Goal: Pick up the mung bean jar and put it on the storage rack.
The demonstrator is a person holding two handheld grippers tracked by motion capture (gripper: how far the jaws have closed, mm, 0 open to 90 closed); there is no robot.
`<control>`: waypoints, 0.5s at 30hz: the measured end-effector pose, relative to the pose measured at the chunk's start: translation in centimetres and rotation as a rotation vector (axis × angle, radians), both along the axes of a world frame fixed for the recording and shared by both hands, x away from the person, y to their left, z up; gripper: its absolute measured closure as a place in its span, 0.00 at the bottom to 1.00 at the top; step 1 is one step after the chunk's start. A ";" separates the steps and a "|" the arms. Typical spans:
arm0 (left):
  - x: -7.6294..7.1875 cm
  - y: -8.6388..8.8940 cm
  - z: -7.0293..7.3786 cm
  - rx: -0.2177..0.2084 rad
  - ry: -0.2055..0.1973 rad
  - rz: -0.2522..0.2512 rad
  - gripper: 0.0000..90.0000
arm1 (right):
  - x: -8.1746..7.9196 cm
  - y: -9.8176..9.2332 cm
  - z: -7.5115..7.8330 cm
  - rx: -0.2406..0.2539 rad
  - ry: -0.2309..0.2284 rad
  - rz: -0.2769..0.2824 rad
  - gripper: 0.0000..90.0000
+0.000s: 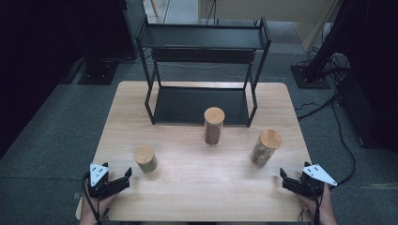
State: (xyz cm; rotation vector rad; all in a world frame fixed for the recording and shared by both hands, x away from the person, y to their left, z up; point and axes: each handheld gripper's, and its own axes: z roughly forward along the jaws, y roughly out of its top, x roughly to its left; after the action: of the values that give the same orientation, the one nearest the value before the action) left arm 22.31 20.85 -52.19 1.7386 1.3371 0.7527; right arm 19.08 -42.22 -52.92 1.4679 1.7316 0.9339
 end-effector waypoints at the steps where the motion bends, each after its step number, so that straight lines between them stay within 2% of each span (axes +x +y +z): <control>1: 0.0 0.0 0.0 0.000 0.000 0.000 0.08 | 0.0 0.0 0.0 0.000 0.000 0.000 0.05; 4: -0.1 -0.1 0.0 -0.006 -0.003 -0.003 0.08 | 0.1 -0.3 0.0 0.038 0.012 0.001 0.05; 12: -0.2 -0.7 0.0 0.009 0.007 -0.016 0.08 | 0.1 0.1 -0.1 0.003 0.016 0.003 0.04; 15: -0.4 -0.8 0.4 -0.020 0.011 -0.040 0.08 | 0.2 0.0 -0.1 0.012 0.018 0.001 0.04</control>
State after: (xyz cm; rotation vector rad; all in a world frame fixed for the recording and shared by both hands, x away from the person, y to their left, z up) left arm 21.88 20.02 -51.82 1.7512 1.3091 0.7055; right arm 19.27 -42.22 -52.99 1.4879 1.7426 0.9360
